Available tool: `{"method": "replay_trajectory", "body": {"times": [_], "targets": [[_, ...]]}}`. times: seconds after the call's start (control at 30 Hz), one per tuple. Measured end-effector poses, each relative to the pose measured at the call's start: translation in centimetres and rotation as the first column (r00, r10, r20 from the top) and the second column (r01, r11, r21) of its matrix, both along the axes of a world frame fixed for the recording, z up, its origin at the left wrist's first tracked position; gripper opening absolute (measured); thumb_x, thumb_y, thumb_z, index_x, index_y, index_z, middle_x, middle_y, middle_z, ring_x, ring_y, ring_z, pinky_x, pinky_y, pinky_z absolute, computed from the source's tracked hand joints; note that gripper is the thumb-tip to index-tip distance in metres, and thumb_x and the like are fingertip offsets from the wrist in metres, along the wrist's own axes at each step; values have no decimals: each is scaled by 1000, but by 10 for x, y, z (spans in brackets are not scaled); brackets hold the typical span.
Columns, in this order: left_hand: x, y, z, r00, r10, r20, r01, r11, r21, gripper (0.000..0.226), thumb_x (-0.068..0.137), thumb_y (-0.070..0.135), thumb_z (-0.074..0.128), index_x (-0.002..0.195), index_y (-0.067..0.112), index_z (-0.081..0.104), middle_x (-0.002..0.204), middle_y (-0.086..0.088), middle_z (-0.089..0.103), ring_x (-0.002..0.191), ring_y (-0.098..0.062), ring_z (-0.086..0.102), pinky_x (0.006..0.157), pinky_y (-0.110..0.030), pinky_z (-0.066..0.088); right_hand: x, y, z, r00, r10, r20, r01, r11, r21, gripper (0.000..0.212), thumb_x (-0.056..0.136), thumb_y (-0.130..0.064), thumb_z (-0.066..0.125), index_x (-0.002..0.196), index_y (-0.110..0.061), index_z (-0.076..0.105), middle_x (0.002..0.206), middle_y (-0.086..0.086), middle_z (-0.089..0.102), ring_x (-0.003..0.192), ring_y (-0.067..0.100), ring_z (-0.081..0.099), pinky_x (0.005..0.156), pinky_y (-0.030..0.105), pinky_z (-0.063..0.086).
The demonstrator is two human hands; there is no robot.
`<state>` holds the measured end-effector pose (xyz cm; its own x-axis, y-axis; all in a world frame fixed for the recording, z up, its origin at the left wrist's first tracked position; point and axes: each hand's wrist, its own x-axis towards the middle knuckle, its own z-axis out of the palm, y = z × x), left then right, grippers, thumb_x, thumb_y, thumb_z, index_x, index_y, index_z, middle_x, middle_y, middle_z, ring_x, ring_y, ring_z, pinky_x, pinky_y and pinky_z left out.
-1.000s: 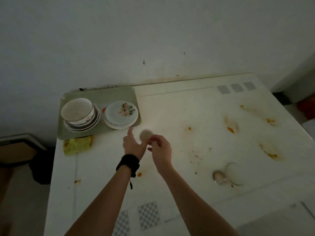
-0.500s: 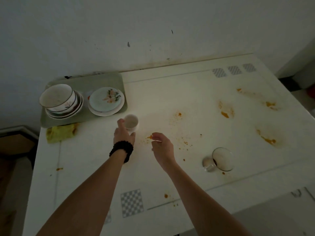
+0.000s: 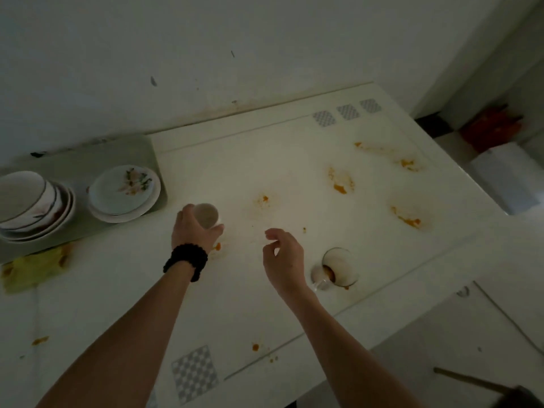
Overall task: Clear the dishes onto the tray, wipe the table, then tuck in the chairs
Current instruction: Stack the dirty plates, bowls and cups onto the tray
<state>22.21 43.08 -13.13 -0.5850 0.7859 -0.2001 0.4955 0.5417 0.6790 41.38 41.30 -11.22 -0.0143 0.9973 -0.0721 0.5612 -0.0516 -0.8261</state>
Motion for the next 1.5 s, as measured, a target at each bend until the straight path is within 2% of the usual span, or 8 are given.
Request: {"method": "replay_trajectory", "body": {"times": [0.13, 0.23, 0.33, 0.4, 0.6, 0.87, 1.23, 1.5], "targets": [[54, 9, 19, 994, -110, -1, 110, 994, -1, 80, 64, 44, 84, 129, 16, 46, 122, -9, 58, 113, -34, 50, 92, -43, 47, 34, 1, 19, 989, 7, 145, -22, 994, 104, 30, 87, -4, 57, 113, -15, 68, 113, -1, 66, 107, 19, 57, 93, 31, 48], [101, 6, 34, 975, -211, -76, 206, 977, -62, 79, 64, 49, 82, 128, 20, 47, 121, -8, 56, 115, -33, 41, 93, -43, 40, 76, -7, 29, 879, -91, 468, 0, 982, 191, 37, 82, -27, 64, 120, -23, 64, 129, 0, 58, 126, 27, 44, 97, 42, 35], [133, 1, 37, 958, -270, -100, 265, 962, -61, 81, 62, 53, 82, 128, 21, 47, 122, -4, 59, 117, -30, 37, 88, -42, 34, 113, -14, 28, 784, 74, 617, 38, 985, -167, 83, 77, -60, 61, 147, -29, 31, 157, 10, 16, 147, 37, 9, 110, 56, 19], [146, -1, 37, 950, -298, -89, 294, 954, -62, 84, 62, 54, 82, 131, 21, 45, 125, -3, 58, 120, -30, 36, 91, -44, 39, 125, -17, 24, 818, 161, 552, 50, 937, -347, 99, 75, -63, 65, 153, -30, 13, 159, 10, 6, 146, 40, 7, 110, 60, 25], [150, -12, 49, 945, -320, -67, 320, 947, -12, 81, 65, 46, 82, 130, 16, 45, 126, -6, 55, 118, -31, 42, 90, -43, 47, 124, -16, 24, 921, 117, 373, -4, 957, -291, 84, 78, -36, 72, 148, -22, 26, 133, 13, 37, 120, 37, 47, 94, 45, 51], [83, -24, 75, 975, -194, -109, 192, 981, -26, 86, 52, 61, 72, 124, 19, 48, 119, -2, 60, 109, -28, 52, 88, -42, 50, 60, 21, 80, 894, 257, 366, -228, 966, -121, 82, 79, -34, 75, 146, -21, 30, 132, 16, 40, 117, 39, 47, 94, 44, 50], [-159, -8, 153, 947, 17, -321, -39, 997, -62, 81, 58, 64, 77, 122, 25, 47, 111, 0, 59, 113, -31, 47, 91, -38, 42, -180, 95, 157, 807, 501, 312, -519, 854, -30, 84, 76, -33, 75, 146, -15, 32, 129, 16, 38, 115, 40, 52, 99, 44, 45], [-302, 67, 137, 913, -84, -399, 8, 982, -188, 81, 64, 62, 71, 132, 28, 43, 126, 1, 51, 116, -29, 43, 99, -38, 35, -342, 174, 141, 759, 603, 245, -621, 784, -2, 81, 75, -24, 76, 142, -11, 32, 131, 14, 40, 110, 32, 53, 85, 36, 50]]}}
